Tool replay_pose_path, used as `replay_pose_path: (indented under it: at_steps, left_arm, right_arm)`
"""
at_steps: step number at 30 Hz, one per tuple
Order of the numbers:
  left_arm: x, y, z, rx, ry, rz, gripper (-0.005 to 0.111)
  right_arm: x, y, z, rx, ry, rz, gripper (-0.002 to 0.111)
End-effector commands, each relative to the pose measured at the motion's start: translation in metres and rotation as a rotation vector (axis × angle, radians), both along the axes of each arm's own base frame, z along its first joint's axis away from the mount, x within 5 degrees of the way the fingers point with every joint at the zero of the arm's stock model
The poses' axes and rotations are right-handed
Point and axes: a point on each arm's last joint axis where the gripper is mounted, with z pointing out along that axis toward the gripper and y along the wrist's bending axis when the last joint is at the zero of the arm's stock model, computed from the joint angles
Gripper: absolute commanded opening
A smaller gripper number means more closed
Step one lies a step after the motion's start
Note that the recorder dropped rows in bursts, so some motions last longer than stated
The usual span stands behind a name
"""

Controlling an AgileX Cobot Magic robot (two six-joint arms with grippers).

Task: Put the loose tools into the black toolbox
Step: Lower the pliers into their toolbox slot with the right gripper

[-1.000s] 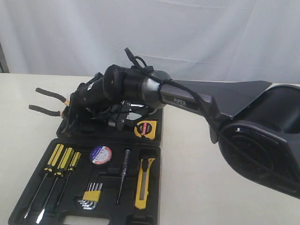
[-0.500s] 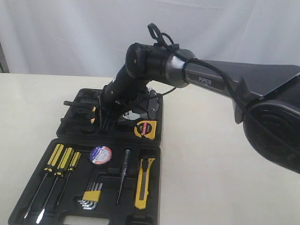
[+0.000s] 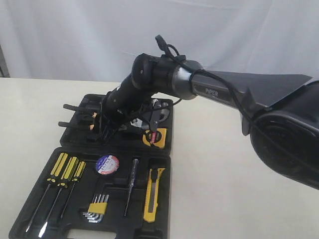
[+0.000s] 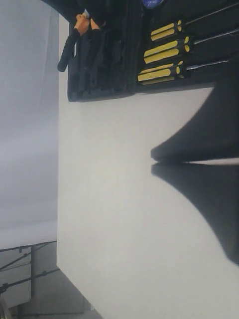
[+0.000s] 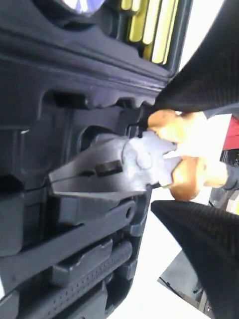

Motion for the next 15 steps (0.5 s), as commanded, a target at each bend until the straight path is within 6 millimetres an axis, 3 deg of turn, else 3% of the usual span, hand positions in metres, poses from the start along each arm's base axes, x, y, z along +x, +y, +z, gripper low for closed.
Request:
replay_pose_path:
  at_steps: [1,15]
  left_arm:
    - [0.0,-0.001,0.0,-0.012,-0.008,-0.004,0.0]
    - [0.0,-0.001,0.0,-0.012,-0.008,-0.004,0.0]
  right_arm:
    - [0.001,0.003,0.003,0.074,0.002,-0.035,0.0]
    - [0.005,0.0,-0.009,0.009,-0.016,-0.025,0.0]
